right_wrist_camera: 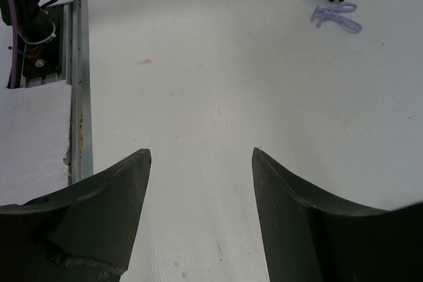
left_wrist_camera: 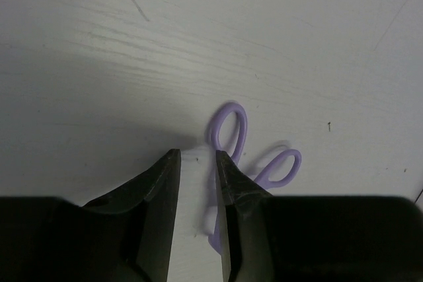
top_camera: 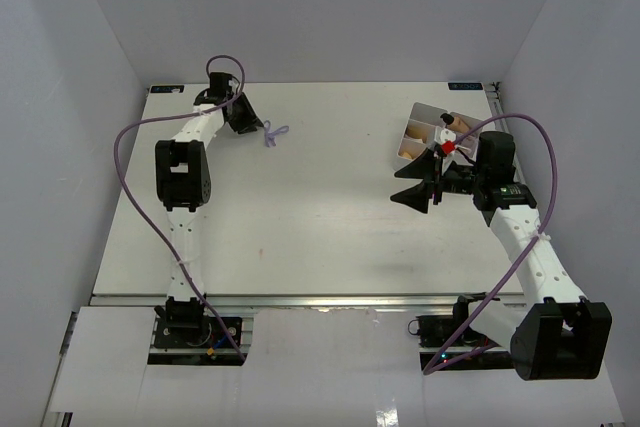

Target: Organize the makeup

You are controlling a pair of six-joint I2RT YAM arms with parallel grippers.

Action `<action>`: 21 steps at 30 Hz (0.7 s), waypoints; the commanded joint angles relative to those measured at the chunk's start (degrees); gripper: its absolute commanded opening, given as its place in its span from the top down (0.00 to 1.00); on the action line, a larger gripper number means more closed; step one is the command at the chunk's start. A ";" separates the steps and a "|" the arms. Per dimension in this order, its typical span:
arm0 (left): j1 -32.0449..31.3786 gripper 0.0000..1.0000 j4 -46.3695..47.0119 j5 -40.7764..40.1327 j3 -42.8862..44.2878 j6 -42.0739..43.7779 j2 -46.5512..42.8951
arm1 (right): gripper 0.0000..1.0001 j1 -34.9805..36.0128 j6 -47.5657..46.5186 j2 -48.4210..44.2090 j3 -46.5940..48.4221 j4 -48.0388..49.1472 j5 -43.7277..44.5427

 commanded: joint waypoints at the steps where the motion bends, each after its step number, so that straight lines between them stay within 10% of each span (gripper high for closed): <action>1: -0.97 0.61 0.47 -0.47 3.77 -0.77 -0.82 | 0.31 -0.42 0.31 0.05 -0.07 1.46 -1.66; 21: -4.65 0.64 -2.33 -12.69 7.58 3.23 2.65 | 0.31 -2.21 0.92 -0.19 0.09 1.54 -3.20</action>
